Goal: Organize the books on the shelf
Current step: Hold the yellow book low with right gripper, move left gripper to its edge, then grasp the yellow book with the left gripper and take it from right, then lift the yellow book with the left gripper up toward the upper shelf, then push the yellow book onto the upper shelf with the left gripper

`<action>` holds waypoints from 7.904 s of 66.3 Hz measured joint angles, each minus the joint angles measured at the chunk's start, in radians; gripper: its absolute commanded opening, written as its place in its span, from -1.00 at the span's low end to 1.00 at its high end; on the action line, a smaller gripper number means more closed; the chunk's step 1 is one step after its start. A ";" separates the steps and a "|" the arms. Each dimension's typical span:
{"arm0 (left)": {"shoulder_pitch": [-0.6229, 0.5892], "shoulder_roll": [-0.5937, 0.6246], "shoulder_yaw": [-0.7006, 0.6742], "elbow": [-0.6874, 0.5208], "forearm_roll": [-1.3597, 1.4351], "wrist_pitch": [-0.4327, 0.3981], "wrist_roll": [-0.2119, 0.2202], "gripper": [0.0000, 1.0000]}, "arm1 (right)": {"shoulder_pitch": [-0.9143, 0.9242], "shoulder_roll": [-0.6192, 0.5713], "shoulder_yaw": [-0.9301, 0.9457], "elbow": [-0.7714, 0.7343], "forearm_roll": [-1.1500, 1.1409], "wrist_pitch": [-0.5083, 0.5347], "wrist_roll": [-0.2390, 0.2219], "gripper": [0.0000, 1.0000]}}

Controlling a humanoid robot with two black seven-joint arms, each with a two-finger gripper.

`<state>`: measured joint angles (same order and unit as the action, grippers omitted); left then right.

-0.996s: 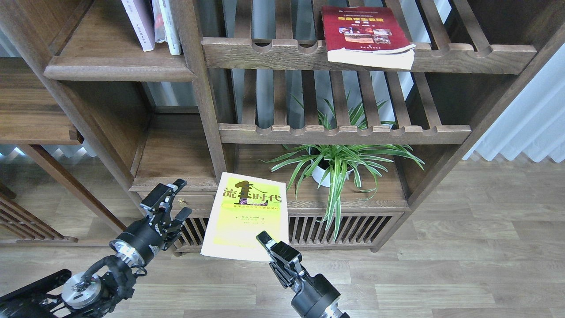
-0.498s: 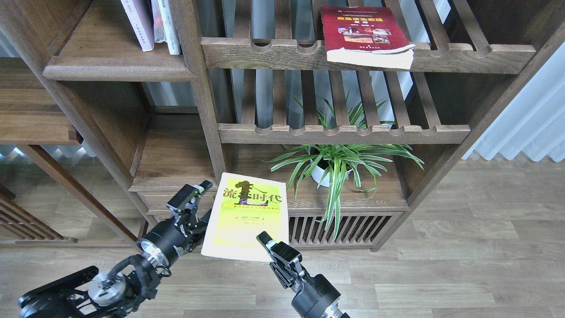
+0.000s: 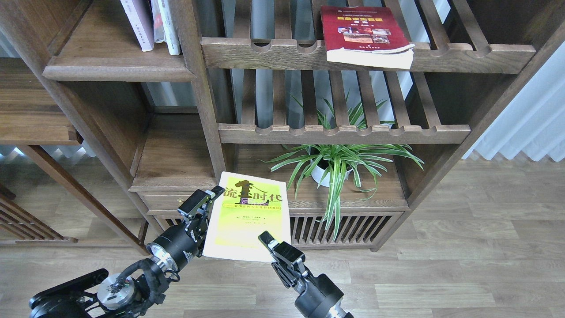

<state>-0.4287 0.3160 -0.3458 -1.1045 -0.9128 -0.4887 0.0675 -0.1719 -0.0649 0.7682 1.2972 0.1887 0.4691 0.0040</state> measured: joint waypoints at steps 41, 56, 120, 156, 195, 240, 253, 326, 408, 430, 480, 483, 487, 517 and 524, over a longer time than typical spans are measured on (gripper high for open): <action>-0.101 0.122 0.018 0.001 -0.007 0.000 0.322 0.89 | -0.005 -0.026 0.002 -0.002 -0.021 0.020 -0.067 -0.83; -0.106 0.121 0.049 0.003 -0.009 0.000 0.345 0.78 | -0.005 -0.023 -0.001 -0.003 -0.030 0.020 -0.069 -0.83; 0.001 0.074 0.009 0.027 -0.030 0.000 0.350 -1.00 | 0.009 0.018 0.032 -0.015 -0.123 -0.015 -0.062 0.97; 0.030 0.288 -0.045 0.102 0.485 0.000 -0.150 -1.00 | 0.021 0.045 0.196 -0.042 -0.129 0.019 -0.053 0.97; 0.220 0.377 -0.251 0.013 0.882 0.000 -0.170 -1.00 | 0.052 0.065 0.235 -0.044 -0.115 0.020 -0.053 0.97; 0.523 -0.014 -0.926 -0.270 1.354 0.000 -0.180 -1.00 | 0.065 0.054 0.257 -0.051 -0.075 0.020 -0.053 0.97; 0.586 -0.077 -1.084 -0.278 1.366 0.000 -0.083 -1.00 | 0.107 0.057 0.258 -0.069 -0.054 0.020 -0.053 0.97; 0.489 -0.316 -1.419 -0.279 1.200 0.000 0.147 -1.00 | 0.238 0.065 0.255 -0.289 0.012 0.020 -0.054 0.97; -0.057 -0.316 -1.495 -0.174 1.250 0.000 0.368 -1.00 | 0.244 0.065 0.243 -0.311 0.011 0.020 -0.055 0.97; -0.094 -0.316 -1.501 -0.163 1.266 0.000 0.368 -1.00 | 0.243 0.065 0.241 -0.311 0.010 0.020 -0.055 0.97; -0.201 -0.193 -1.521 -0.133 1.315 0.000 0.367 -1.00 | 0.244 0.065 0.239 -0.311 0.009 0.020 -0.055 0.97; -0.220 -0.193 -1.513 -0.119 1.326 0.000 0.367 -1.00 | 0.244 0.065 0.238 -0.311 0.009 0.020 -0.055 0.97; -0.245 -0.193 -1.500 -0.102 1.338 0.000 0.365 -1.00 | 0.245 0.065 0.238 -0.311 0.009 0.020 -0.055 0.97; -0.326 -0.168 -1.427 -0.021 1.347 0.000 0.322 -1.00 | 0.244 0.065 0.239 -0.311 0.012 0.020 -0.055 0.97; -0.327 -0.142 -1.415 0.001 1.347 0.000 0.325 -1.00 | 0.244 0.065 0.241 -0.310 0.012 0.020 -0.055 0.97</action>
<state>-0.7555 0.1744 -1.7605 -1.1037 0.4343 -0.4887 0.3924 0.0722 0.0000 1.0088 0.9867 0.2010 0.4887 -0.0506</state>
